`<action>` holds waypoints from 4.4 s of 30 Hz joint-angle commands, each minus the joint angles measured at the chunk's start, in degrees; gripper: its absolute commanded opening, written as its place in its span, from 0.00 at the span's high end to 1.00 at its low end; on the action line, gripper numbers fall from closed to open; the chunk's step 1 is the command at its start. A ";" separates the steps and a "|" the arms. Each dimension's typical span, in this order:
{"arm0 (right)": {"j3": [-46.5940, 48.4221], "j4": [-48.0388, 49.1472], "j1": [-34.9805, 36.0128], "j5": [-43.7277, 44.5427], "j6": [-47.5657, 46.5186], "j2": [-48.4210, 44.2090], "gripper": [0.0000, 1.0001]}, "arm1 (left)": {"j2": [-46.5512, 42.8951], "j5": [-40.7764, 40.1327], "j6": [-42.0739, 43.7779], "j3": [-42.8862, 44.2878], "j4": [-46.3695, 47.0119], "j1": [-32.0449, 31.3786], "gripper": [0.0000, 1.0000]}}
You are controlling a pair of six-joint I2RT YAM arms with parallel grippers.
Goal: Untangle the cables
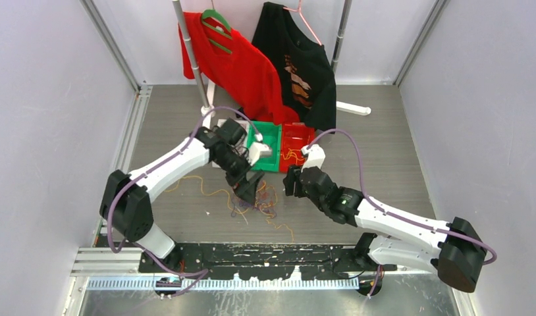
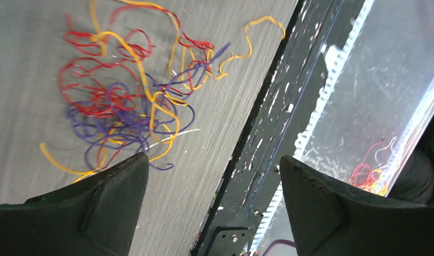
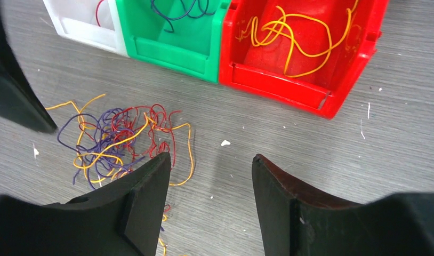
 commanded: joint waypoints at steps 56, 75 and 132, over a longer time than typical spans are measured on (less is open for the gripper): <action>-8.55 30.53 2.06 -17.15 -10.14 -9.93 0.20 | -8.13 -9.17 1.10 12.31 -11.30 -8.87 1.00; 0.50 38.13 7.11 -12.92 -21.50 5.06 0.19 | -4.45 2.70 7.60 24.44 -24.46 -8.39 1.00; -10.25 35.79 7.94 -12.34 -1.06 -8.67 0.37 | -14.80 -8.41 8.96 29.26 -15.12 -7.10 1.00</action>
